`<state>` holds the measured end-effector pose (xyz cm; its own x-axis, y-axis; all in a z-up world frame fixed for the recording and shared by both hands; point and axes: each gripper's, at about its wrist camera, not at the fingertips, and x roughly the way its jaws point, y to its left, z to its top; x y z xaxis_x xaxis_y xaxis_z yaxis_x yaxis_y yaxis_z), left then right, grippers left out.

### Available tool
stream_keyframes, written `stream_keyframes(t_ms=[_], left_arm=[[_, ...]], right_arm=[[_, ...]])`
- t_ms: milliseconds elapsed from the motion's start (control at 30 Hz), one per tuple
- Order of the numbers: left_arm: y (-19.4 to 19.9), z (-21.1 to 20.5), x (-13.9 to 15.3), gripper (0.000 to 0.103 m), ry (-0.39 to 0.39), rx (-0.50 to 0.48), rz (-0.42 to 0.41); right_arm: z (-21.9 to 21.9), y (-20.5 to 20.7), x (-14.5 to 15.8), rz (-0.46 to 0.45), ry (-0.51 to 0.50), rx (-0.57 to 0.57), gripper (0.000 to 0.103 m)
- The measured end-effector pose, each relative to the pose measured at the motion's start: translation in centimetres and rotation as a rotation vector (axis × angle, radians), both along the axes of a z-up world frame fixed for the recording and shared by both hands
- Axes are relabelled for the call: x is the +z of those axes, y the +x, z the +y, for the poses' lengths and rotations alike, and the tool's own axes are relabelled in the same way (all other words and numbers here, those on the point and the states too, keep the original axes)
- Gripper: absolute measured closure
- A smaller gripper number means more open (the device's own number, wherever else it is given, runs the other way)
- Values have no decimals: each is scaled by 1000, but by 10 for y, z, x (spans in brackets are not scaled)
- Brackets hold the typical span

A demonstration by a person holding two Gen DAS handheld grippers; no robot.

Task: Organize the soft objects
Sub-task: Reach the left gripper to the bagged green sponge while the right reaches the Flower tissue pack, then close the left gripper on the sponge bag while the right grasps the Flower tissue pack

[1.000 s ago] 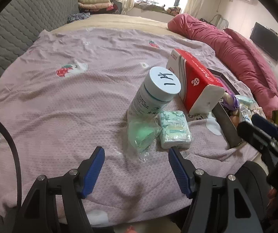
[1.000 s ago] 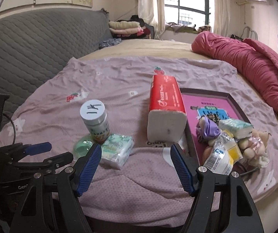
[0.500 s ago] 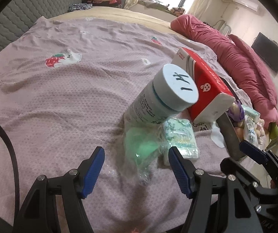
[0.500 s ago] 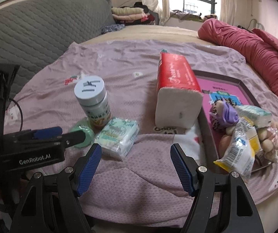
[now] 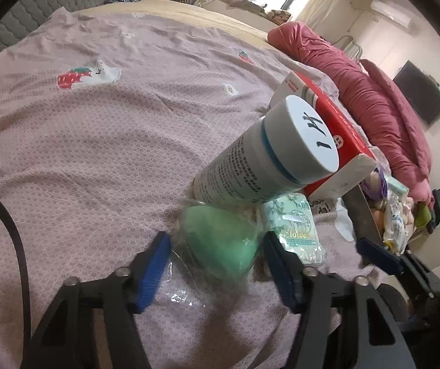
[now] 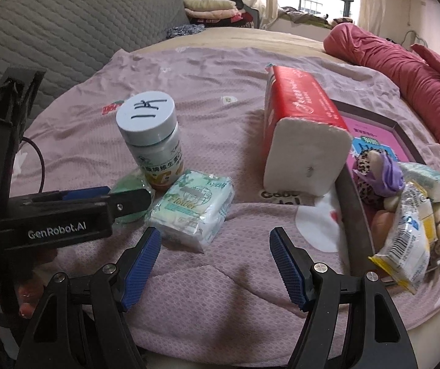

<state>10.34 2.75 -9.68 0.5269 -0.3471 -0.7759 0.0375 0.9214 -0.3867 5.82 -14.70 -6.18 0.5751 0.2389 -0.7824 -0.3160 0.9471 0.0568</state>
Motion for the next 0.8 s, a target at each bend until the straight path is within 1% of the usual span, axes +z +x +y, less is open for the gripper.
stream_keyframes(t_ms=[200, 500, 600, 700, 800], left_arm=[[1, 7, -1, 53, -38, 1, -1], [0, 19, 4, 53, -40, 31, -13], [-1, 22, 5, 53, -34, 38, -19], [-3, 21, 8, 53, 11, 39, -36], [-3, 20, 8, 53, 14, 31, -40]], right_arm=[[9, 7, -8, 13, 18, 9, 29], [27, 19, -20, 34, 43, 5, 29], [32, 23, -24, 47, 65, -8, 29], [38, 28, -29, 59, 79, -34, 29], [42, 33, -34, 65, 86, -54, 29]])
